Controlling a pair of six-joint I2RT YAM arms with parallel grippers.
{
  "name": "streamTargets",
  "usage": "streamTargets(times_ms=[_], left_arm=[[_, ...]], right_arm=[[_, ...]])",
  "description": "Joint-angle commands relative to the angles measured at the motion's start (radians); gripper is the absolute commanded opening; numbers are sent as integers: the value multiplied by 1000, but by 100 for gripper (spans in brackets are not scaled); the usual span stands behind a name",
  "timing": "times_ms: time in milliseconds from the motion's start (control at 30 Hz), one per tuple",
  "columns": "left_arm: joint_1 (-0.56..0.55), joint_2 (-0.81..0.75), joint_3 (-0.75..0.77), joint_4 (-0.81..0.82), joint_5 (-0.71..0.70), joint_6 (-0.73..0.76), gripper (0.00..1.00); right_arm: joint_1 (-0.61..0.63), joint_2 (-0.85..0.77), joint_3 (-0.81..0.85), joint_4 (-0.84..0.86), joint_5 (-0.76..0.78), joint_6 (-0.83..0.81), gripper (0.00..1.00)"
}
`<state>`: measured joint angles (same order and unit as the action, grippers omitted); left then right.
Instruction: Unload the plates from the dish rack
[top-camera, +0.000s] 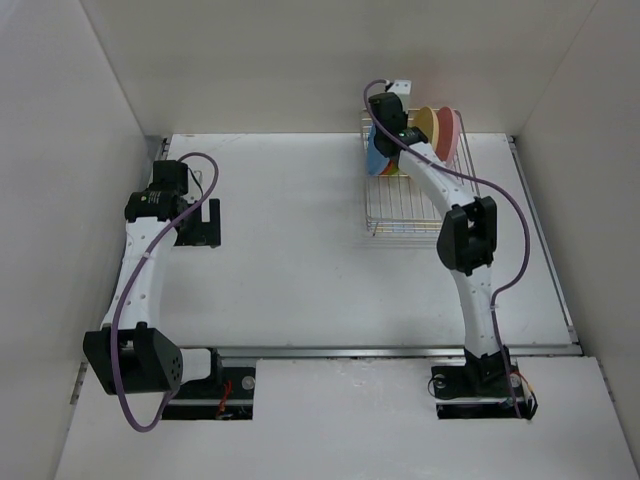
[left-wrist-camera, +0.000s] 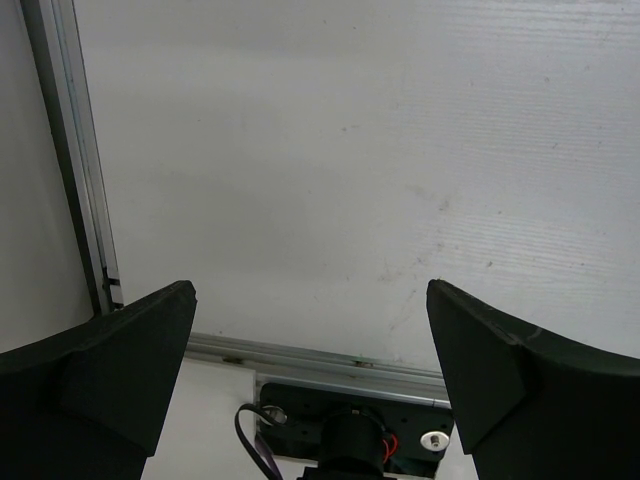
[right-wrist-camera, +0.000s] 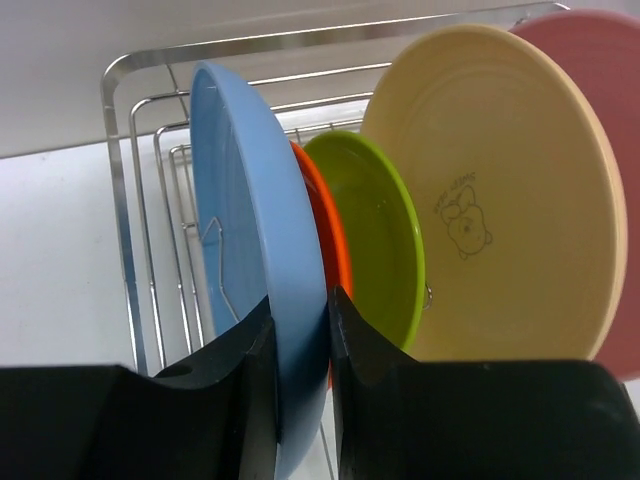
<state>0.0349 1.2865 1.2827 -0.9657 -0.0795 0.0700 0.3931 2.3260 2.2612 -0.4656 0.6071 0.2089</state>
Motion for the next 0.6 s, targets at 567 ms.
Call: streamTargets(times_ms=[567], left_arm=[[5,-75,41,-27,43,8,100]], right_arm=[[234,-341,-34,384,570,-500,0]])
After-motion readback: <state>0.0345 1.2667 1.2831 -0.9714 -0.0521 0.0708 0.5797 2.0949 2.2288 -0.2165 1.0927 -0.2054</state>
